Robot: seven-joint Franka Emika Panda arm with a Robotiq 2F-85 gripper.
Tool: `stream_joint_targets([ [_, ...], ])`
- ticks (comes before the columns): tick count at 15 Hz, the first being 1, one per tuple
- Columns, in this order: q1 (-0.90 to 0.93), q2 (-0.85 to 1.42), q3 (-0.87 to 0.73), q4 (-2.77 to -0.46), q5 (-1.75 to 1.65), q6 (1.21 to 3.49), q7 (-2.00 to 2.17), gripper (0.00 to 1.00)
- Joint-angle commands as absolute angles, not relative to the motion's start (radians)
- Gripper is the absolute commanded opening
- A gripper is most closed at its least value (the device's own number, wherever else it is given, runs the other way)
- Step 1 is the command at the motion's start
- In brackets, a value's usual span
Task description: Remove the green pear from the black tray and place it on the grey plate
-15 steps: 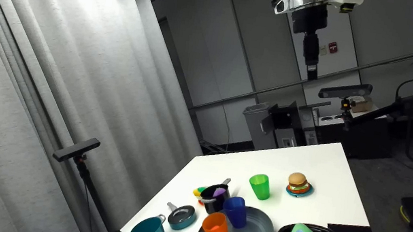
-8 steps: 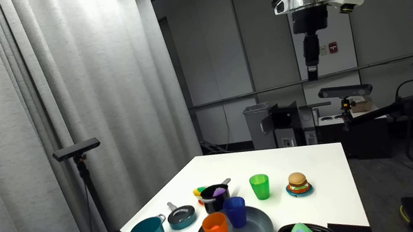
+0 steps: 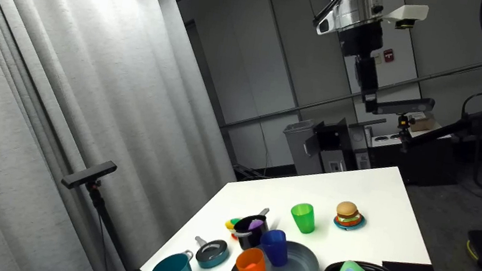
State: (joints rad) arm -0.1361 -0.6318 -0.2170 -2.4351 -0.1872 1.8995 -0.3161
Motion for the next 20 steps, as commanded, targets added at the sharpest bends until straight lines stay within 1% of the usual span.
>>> stream_joint_targets([
  [1, -0.107, -0.615, -0.211, -2.467, -0.178, 1.922, -0.332, 1.00],
  [11, -0.052, -0.501, -0.214, -2.595, -0.132, 2.112, -0.423, 1.00],
  [20, 0.004, -0.342, -0.183, -2.617, -0.123, 2.215, -0.503, 1.00],
])
